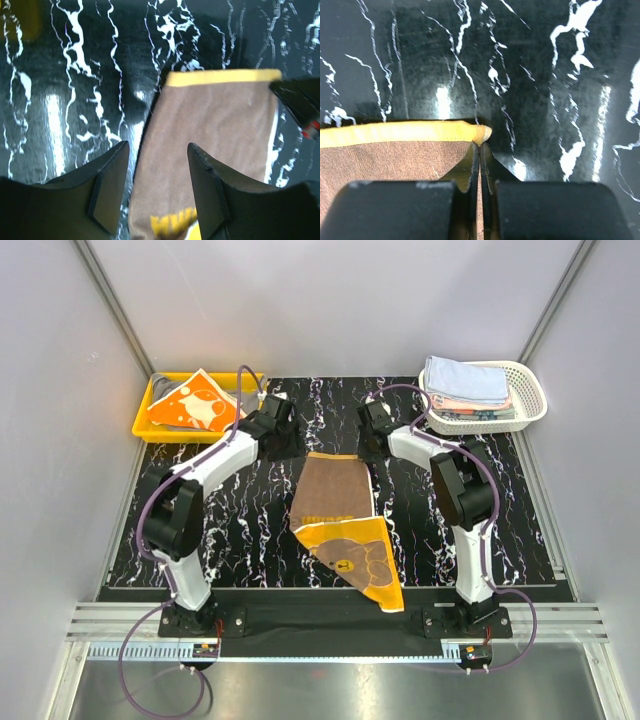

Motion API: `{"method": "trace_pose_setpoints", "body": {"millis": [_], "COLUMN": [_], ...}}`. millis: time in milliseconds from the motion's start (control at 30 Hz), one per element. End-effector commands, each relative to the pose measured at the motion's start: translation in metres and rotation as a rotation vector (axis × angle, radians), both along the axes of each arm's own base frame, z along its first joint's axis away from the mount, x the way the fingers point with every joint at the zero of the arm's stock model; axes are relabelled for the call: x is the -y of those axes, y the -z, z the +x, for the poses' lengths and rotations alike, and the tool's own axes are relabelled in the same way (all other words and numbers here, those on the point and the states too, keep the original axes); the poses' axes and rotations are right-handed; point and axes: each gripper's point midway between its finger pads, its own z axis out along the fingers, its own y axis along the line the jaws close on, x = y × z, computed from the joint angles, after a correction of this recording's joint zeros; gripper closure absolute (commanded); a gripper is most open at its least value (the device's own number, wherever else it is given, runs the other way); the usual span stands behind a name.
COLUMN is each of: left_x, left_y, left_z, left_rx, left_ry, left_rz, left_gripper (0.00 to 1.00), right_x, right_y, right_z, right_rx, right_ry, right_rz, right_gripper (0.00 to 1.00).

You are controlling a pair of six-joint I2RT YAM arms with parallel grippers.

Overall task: Fold and stack the towels
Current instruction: Flatten out the crumpled towel

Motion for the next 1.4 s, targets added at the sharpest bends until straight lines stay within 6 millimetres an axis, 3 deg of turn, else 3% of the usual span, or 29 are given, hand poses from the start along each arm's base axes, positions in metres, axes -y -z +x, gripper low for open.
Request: {"method": "trace_pose_setpoints", "body": {"millis": [0,67,100,167,200,267,300,367,400,533,667,700,833,867,967,1000,1100,1133,1200,1233,1300,1333,1367], "left_x": [0.011,0.01,0.011,0.011,0.014,0.018,0.02,0.024,0.026,0.037,0.058,0.061,0.065,0.064,0.056,0.053,0.038,0.032,0.027,0.023,0.021,0.021,0.023], "left_y": [-0.011,-0.004,-0.003,0.002,0.002,0.002,0.003,0.003,0.003,0.008,0.006,0.005,0.005,0.004,0.005,0.006,0.008,0.007,0.008,0.007,0.008,0.008,0.009], "left_z": [0.019,0.024,0.026,0.031,0.033,0.037,0.038,0.041,0.043,0.047,0.045,0.047,0.049,0.051,0.055,0.053,0.057,0.06,0.059,0.061,0.059,0.057,0.056], "left_rx": [0.043,0.029,0.027,0.015,0.018,0.012,0.009,0.009,0.013,0.003,-0.008,0.002,0.004,0.005,0.007,-0.001,-0.003,0.0,-0.006,-0.001,-0.004,-0.007,-0.004], "left_ry": [0.071,0.086,0.094,0.104,0.112,0.139,0.148,0.155,0.161,0.19,0.273,0.286,0.305,0.3,0.277,0.27,0.226,0.205,0.186,0.175,0.168,0.165,0.169], "left_rz": [-0.04,-0.04,-0.049,-0.064,-0.077,-0.105,-0.109,-0.118,-0.125,-0.168,-0.25,-0.264,-0.311,-0.313,-0.288,-0.275,-0.242,-0.235,-0.231,-0.226,-0.221,-0.224,-0.232], "left_gripper": [0.43,0.42,0.42,0.42,0.42,0.41,0.41,0.41,0.41,0.41,0.4,0.38,0.36,0.36,0.36,0.36,0.34,0.34,0.33,0.33,0.33,0.33,0.33], "right_x": [0.004,0.004,0.004,0.003,0.002,0.004,0.005,0.01,0.013,0.028,0.03,0.029,0.002,-0.017,-0.045,-0.062,-0.082,-0.091,-0.091,-0.088,-0.074,-0.056,-0.047], "right_y": [-0.055,-0.072,-0.094,-0.112,-0.132,-0.143,-0.164,-0.168,-0.183,-0.18,-0.175,-0.183,-0.195,-0.199,-0.194,-0.192,-0.182,-0.169,-0.155,-0.135,-0.118,-0.097,-0.094], "right_z": [-0.001,-0.005,-0.006,-0.013,-0.017,-0.028,-0.035,-0.047,-0.054,-0.075,-0.093,-0.097,-0.112,-0.116,-0.131,-0.146,-0.17,-0.19,-0.207,-0.223,-0.233,-0.238,-0.24], "right_rx": [0.092,0.118,0.155,0.18,0.213,0.222,0.26,0.263,0.293,0.275,0.239,0.256,0.255,0.262,0.261,0.257,0.242,0.219,0.193,0.152,0.116,0.09,0.091], "right_ry": [-0.007,-0.022,-0.026,-0.043,-0.049,-0.063,-0.064,-0.068,-0.07,-0.048,-0.065,-0.084,-0.193,-0.234,-0.314,-0.364,-0.429,-0.477,-0.486,-0.507,-0.451,-0.414,-0.381], "right_rz": [-0.016,0.001,0.023,0.052,0.076,0.086,0.11,0.119,0.133,0.113,0.116,0.127,0.146,0.13,0.082,0.081,0.073,0.054,0.025,-0.004,-0.016,-0.062,-0.068], "right_gripper": [1.0,1.0,1.0,1.0,1.0,1.0,1.0,1.0,1.0,1.0,1.0,1.0,1.0,1.0,1.0,1.0,1.0,1.0,1.0,1.0,1.0,1.0,1.0]}}
